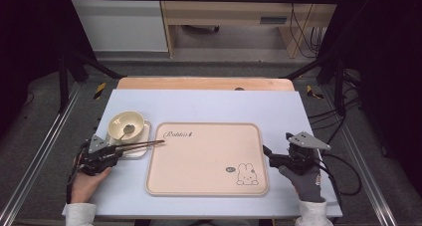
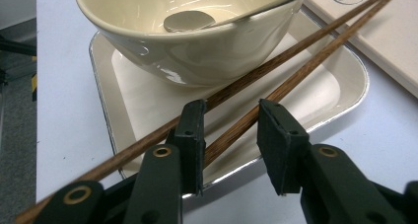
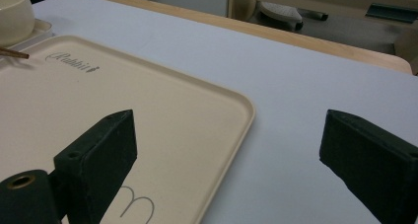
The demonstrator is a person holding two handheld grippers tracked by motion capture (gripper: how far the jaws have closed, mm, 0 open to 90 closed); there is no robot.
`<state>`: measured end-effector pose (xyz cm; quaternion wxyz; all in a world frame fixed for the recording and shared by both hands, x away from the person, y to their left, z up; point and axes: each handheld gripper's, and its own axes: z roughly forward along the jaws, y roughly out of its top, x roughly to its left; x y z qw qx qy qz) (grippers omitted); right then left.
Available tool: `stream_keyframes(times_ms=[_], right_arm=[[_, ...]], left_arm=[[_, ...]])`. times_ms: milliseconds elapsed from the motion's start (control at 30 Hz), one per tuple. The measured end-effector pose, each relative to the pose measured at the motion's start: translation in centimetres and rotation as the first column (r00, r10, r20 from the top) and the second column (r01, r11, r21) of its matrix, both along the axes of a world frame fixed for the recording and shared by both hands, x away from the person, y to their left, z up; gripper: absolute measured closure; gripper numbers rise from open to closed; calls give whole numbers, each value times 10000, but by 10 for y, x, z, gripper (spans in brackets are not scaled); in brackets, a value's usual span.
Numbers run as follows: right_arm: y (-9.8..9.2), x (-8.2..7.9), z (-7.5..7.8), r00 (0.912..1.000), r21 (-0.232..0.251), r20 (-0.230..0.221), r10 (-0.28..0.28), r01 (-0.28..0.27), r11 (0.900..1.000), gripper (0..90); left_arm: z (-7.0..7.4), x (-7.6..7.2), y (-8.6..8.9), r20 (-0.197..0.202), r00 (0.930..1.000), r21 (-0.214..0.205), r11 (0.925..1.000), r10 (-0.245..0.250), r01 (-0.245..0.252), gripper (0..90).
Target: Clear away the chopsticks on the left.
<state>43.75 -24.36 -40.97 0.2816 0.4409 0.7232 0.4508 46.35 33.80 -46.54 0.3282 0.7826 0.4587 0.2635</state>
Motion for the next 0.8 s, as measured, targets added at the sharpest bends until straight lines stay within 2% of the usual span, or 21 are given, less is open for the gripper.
stream_keyframes(times_ms=[267,800], right_arm=[[-1,0,1,10000,18,2,-14,14,10000,76],[-1,0,0,10000,-75,-5,-14,14,10000,75]], left_arm=[[1,-2,-2,-82,9999,66,10000,-63,64,710],[4,-4,-6,-320,9993,-245,9995,-210,202,787]])
